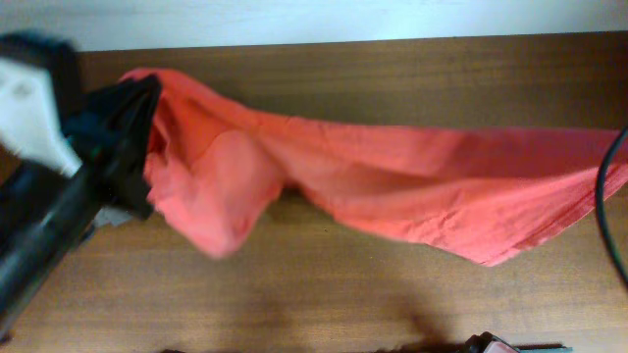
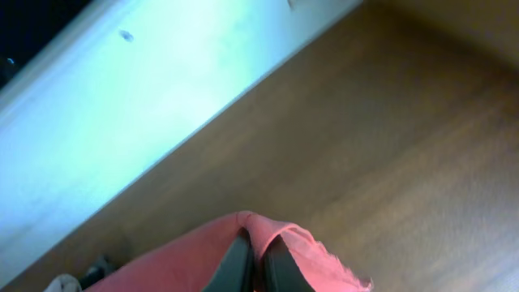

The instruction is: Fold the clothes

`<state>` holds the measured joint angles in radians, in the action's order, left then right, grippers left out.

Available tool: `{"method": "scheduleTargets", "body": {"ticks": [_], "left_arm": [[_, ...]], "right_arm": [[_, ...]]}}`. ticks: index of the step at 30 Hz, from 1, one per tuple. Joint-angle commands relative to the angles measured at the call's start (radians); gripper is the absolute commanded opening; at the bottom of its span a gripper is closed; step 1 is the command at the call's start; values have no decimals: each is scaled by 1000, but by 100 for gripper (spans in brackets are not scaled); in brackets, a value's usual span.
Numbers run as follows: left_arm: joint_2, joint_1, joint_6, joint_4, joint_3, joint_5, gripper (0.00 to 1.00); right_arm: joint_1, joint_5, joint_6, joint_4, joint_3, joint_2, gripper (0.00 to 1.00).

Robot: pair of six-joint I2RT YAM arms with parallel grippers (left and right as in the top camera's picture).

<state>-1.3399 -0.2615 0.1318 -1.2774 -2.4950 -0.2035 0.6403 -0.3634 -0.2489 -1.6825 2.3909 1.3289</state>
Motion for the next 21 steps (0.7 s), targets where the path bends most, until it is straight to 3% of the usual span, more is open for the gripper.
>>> {"method": "scheduleTargets", "body": {"ticks": [1, 6, 11, 15, 21], "left_arm": [[-2, -1, -32, -33, -57, -19, 1], [-3, 0, -32, -51, -61, -88, 0], [-60, 0, -32, -53, -61, -62, 1], [-178, 0, -32, -40, -61, 19, 1], [-423, 0, -34, 49, -61, 29, 1]], "right_arm": [[-6, 9, 13, -16, 85, -6, 4], [-6, 10, 9, -16, 104, -22, 4], [-6, 22, 8, -16, 104, 13, 4], [-6, 40, 8, -16, 104, 83, 4], [-6, 39, 9, -16, 104, 272, 4]]}}
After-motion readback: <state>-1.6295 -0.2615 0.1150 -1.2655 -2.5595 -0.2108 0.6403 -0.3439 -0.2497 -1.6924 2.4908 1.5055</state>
